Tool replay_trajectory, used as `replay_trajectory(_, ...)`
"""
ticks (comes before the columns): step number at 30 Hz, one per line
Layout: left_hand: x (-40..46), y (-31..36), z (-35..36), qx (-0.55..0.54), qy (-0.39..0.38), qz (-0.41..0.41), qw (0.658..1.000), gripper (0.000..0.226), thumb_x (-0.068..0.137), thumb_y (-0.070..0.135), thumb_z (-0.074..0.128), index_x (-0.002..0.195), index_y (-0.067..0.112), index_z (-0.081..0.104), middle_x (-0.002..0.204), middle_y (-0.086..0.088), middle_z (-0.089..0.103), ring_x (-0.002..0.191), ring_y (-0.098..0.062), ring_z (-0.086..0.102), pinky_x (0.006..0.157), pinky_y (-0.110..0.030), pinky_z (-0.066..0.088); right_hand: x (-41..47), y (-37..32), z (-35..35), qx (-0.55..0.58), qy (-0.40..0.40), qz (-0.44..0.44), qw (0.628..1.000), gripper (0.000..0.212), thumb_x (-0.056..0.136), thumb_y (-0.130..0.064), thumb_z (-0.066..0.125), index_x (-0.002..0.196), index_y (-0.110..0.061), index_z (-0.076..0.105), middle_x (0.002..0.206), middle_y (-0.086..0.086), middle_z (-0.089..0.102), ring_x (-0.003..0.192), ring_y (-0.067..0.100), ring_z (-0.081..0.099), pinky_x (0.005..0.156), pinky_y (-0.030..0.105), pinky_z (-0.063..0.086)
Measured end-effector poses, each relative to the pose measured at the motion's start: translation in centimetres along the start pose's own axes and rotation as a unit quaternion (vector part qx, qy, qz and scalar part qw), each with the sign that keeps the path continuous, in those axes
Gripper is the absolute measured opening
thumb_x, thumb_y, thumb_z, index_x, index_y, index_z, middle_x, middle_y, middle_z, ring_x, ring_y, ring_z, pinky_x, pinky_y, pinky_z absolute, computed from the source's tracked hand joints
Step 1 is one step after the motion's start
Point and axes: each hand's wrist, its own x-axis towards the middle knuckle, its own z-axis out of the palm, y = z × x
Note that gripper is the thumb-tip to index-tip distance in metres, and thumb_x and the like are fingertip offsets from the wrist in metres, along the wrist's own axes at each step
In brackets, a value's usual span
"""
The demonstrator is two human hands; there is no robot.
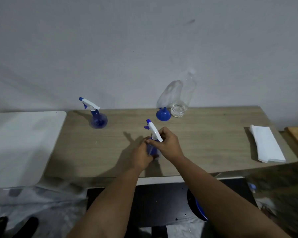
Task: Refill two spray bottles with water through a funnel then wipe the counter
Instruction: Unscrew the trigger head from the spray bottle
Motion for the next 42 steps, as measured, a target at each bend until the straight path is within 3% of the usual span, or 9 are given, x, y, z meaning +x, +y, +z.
replay_trajectory(5, -0.5, 0.0, 0.3, 0.020, -0.025, 0.013, 0.999, 0.042, 0.087, 0.001, 0.074, 0.123, 0.009, 0.054, 0.109, 0.006, 0.063, 0.079, 0.003, 0.061, 0.069, -0.006, 0.047, -1.2, 1.0, -0.4, 0.012, -0.007, -0.026, 1.000, 0.021, 0.083, -0.013, 0.086, 0.089, -0.014, 0.067, 0.079, -0.003, 0.068, 0.073, 0.010, 0.064, 0.071, 0.031, 0.053)
replay_trajectory(9, 0.0, 0.0, 0.3, 0.035, -0.014, 0.016, 0.999, 0.037, 0.089, 0.012, 0.074, 0.121, 0.017, 0.057, 0.106, 0.009, 0.067, 0.087, 0.000, 0.063, 0.076, -0.017, 0.051, -1.4, 1.0, -0.5, 0.027, -0.021, -0.023, 0.999, 0.032, 0.085, -0.015, 0.084, 0.112, -0.017, 0.066, 0.100, -0.007, 0.073, 0.094, 0.013, 0.070, 0.082, 0.032, 0.058)
replay_trajectory(13, 0.1, -0.3, 0.5, 0.074, -0.007, -0.002, 0.997, 0.056, 0.079, 0.026, 0.083, 0.128, 0.020, 0.058, 0.115, 0.006, 0.066, 0.102, -0.013, 0.064, 0.079, -0.022, 0.050, -1.2, 0.9, -0.3, 0.026, 0.003, 0.002, 1.000, 0.035, 0.079, -0.025, 0.087, 0.093, -0.016, 0.057, 0.085, -0.005, 0.066, 0.080, 0.014, 0.065, 0.073, 0.034, 0.054)
replay_trajectory(17, 0.5, -0.6, 0.7, 0.075, -0.006, 0.030, 0.997, 0.048, 0.084, 0.022, 0.077, 0.127, 0.007, 0.060, 0.124, -0.016, 0.066, 0.110, -0.027, 0.065, 0.099, -0.050, 0.053, -0.9, 0.9, -0.6, 0.048, -0.026, 0.002, 0.998, 0.033, 0.075, -0.021, 0.083, 0.101, -0.022, 0.064, 0.098, -0.004, 0.073, 0.091, 0.014, 0.070, 0.082, 0.034, 0.057)
replay_trajectory(21, 0.4, -0.1, 1.1, 0.056, -0.020, -0.004, 0.998, 0.039, 0.078, 0.023, 0.082, 0.111, 0.020, 0.063, 0.096, 0.007, 0.070, 0.087, -0.010, 0.067, 0.080, -0.036, 0.060, -1.1, 1.0, -0.4, 0.058, 0.008, 0.008, 0.998, 0.039, 0.071, -0.033, 0.085, 0.095, -0.015, 0.060, 0.091, 0.002, 0.071, 0.085, 0.012, 0.068, 0.076, 0.028, 0.056)
replay_trajectory(25, -0.6, 0.1, 0.9, -0.005, -0.007, -0.007, 1.000, 0.026, 0.087, 0.013, 0.075, 0.111, 0.016, 0.065, 0.092, 0.008, 0.067, 0.087, -0.016, 0.067, 0.065, -0.015, 0.048, -1.5, 1.2, -0.4, 0.067, -0.012, 0.008, 0.998, 0.024, 0.085, -0.001, 0.074, 0.106, -0.012, 0.068, 0.099, 0.001, 0.077, 0.096, 0.014, 0.073, 0.085, 0.031, 0.059)
replay_trajectory(33, -0.5, 0.5, 0.7, 0.048, -0.005, 0.033, 0.998, 0.036, 0.087, 0.016, 0.075, 0.120, 0.022, 0.062, 0.106, 0.006, 0.070, 0.092, -0.010, 0.065, 0.084, -0.029, 0.056, -1.7, 1.6, -1.2, 0.046, -0.018, -0.009, 0.999, 0.031, 0.084, 0.005, 0.073, 0.109, -0.012, 0.066, 0.103, 0.003, 0.076, 0.101, 0.020, 0.072, 0.089, 0.035, 0.057)
replay_trajectory(39, -1.0, 0.8, 0.3, 0.105, -0.010, 0.047, 0.993, 0.049, 0.087, 0.009, 0.073, 0.132, 0.015, 0.057, 0.116, 0.001, 0.068, 0.105, -0.021, 0.064, 0.082, -0.020, 0.048, -1.5, 1.2, -1.7, 0.027, -0.057, -0.027, 0.998, 0.029, 0.088, 0.000, 0.074, 0.114, -0.010, 0.067, 0.104, 0.004, 0.074, 0.099, 0.019, 0.070, 0.090, 0.034, 0.058)
replay_trajectory(42, -0.8, 0.7, 0.4, 0.083, -0.012, 0.036, 0.996, 0.033, 0.091, 0.017, 0.072, 0.122, 0.022, 0.059, 0.094, 0.014, 0.064, 0.085, -0.011, 0.062, 0.062, -0.009, 0.044, -1.9, 1.0, -1.8, 0.036, -0.035, -0.007, 0.999, 0.029, 0.087, -0.004, 0.079, 0.111, -0.011, 0.065, 0.103, 0.003, 0.075, 0.098, 0.019, 0.072, 0.089, 0.032, 0.058)
